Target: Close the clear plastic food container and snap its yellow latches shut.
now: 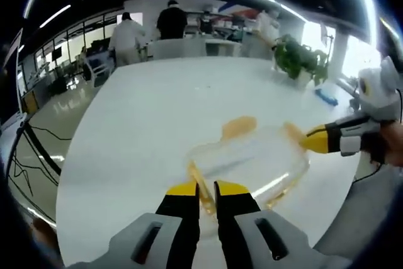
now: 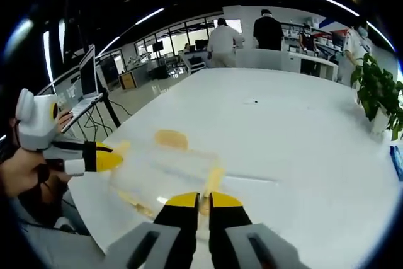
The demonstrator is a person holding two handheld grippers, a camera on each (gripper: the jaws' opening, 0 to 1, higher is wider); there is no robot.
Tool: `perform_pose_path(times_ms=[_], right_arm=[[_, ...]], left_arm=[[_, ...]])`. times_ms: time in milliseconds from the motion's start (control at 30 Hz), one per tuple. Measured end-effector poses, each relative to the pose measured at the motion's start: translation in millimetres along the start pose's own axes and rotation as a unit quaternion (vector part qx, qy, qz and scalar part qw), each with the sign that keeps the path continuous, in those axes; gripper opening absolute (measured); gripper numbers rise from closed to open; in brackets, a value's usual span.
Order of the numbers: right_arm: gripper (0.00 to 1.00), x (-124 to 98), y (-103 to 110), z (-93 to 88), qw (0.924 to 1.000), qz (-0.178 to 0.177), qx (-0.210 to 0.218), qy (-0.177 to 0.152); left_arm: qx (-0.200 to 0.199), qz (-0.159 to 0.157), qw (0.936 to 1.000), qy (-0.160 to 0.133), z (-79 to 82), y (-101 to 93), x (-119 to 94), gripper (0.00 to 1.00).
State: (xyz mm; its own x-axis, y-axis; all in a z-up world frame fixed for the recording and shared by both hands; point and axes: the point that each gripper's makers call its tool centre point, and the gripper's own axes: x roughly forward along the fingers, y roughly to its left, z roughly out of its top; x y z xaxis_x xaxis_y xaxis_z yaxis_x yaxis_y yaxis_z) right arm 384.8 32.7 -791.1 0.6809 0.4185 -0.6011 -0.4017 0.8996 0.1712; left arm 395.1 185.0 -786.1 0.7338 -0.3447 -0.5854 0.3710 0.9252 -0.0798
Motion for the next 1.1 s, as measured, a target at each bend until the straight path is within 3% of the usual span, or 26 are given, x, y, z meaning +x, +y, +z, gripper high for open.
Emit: perform_pose_path(times_ms=[700, 1100], right_arm=[[0.00, -11, -56, 1.2, 0.9995, -0.028, 0.013, 0.005], [0.00, -14, -81, 3.6, 0.9989, -0.042, 0.019, 0.005]], left_arm=[[0.001, -0.040, 0.9992, -0.004, 19.3, -46.1, 29, 0.07], [0.001, -0.058, 0.9983, -0.001, 21.3, -65.6, 39, 0.08]])
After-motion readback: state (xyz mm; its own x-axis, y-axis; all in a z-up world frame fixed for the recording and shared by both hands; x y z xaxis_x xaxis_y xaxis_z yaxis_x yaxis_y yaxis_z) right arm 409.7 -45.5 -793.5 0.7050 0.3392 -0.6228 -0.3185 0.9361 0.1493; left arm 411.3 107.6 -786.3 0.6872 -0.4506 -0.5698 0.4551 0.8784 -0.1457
